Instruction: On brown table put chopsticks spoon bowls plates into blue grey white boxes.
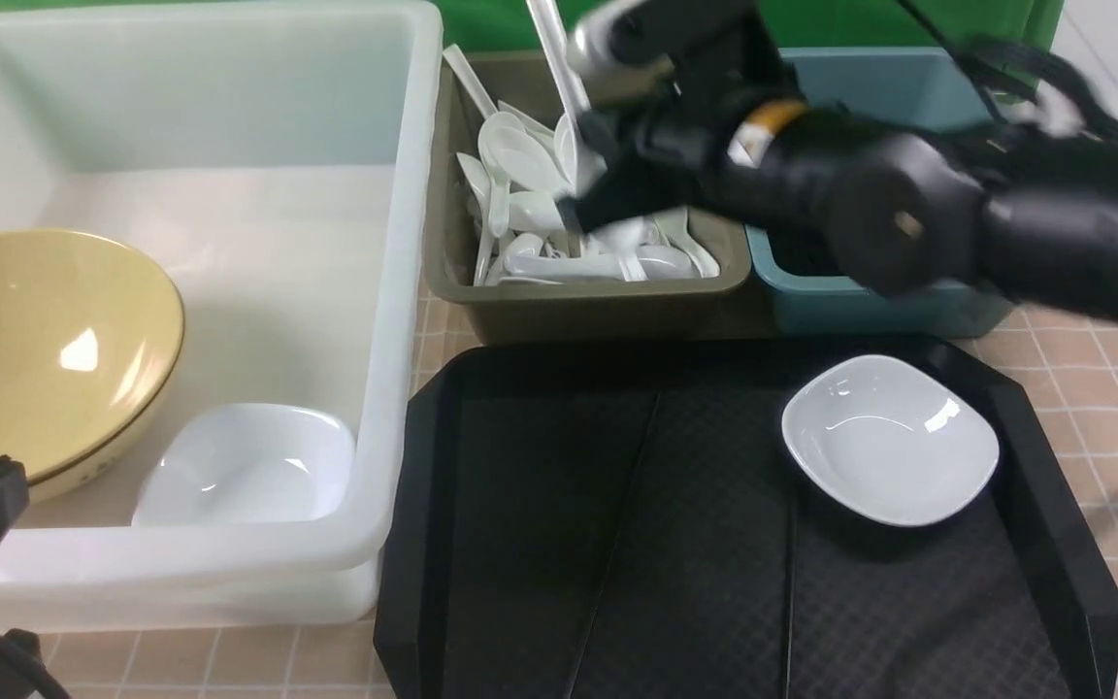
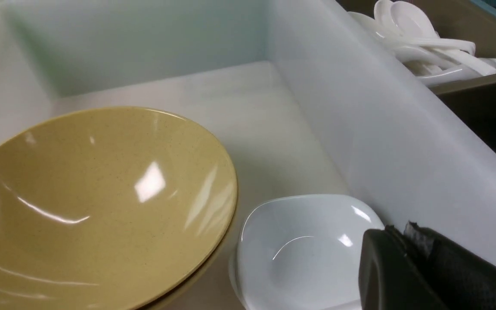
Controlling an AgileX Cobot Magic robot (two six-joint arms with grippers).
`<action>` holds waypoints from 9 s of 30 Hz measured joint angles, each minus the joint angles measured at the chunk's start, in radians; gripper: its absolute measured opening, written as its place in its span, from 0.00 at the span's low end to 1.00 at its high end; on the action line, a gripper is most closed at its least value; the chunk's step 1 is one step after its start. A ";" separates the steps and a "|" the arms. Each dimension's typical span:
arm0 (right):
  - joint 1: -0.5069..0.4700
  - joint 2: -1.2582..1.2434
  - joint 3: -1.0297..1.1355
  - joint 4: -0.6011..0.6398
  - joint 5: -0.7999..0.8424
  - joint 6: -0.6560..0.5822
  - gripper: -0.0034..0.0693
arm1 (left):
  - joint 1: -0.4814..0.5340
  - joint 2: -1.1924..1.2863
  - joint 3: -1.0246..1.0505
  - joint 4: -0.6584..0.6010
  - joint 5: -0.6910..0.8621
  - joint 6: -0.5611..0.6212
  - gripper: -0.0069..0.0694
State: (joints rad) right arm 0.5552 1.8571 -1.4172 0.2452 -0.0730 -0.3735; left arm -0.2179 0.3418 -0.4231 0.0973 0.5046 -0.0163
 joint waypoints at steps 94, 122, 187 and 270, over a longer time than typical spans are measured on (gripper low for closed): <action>-0.375 -0.238 0.214 -0.033 0.916 -0.029 0.15 | 0.000 -0.340 0.082 0.263 -0.023 -0.158 0.10; 0.286 0.071 -0.065 1.097 0.207 -0.996 0.50 | 0.000 -0.341 0.082 0.374 0.001 -0.305 0.10; -0.333 -0.214 0.232 -0.190 -0.292 0.367 0.22 | -0.001 -0.341 0.136 0.374 -0.106 -0.314 0.10; -0.345 -0.138 0.164 -0.339 -0.022 0.552 0.54 | -0.001 -0.341 0.140 0.453 -0.121 -0.314 0.10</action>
State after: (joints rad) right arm 0.2102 1.7191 -1.2534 -0.0941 -0.0947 0.1783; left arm -0.2186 0.0007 -0.2833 0.5502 0.3839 -0.3302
